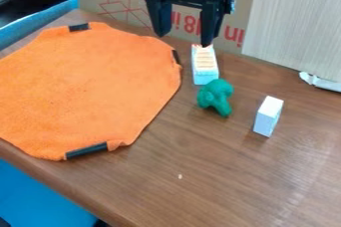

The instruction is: Fold the cloth from top right to bottom left

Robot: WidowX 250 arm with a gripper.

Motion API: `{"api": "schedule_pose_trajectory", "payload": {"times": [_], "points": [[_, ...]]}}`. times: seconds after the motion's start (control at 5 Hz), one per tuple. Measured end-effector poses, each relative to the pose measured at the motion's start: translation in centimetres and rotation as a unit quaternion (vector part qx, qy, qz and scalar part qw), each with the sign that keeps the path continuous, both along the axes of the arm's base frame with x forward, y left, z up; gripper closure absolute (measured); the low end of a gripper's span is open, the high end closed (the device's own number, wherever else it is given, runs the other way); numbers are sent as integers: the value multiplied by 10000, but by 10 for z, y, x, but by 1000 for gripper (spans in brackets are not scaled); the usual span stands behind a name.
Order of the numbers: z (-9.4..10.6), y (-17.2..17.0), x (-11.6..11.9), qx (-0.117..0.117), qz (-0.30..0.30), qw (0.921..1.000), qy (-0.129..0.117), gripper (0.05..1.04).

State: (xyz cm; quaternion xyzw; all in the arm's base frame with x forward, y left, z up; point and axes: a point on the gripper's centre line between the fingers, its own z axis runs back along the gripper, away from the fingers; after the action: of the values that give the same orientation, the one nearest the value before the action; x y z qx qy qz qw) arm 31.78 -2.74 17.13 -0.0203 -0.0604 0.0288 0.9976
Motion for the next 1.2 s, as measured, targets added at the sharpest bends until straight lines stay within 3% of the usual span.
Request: {"api": "schedule_pose_trajectory", "payload": {"times": [0.2, 0.8, 1.0, 1.2], "points": [[-10, 0, 2, 9, 15, 9999, 154, 82], [-29, 34, 31, -17, 750, 9972, 53, 82], [-40, 55, 43, -11, 1112, 9937, -161, 82], [-41, 69, 55, 165, 1323, 9892, -600, 82]]}}
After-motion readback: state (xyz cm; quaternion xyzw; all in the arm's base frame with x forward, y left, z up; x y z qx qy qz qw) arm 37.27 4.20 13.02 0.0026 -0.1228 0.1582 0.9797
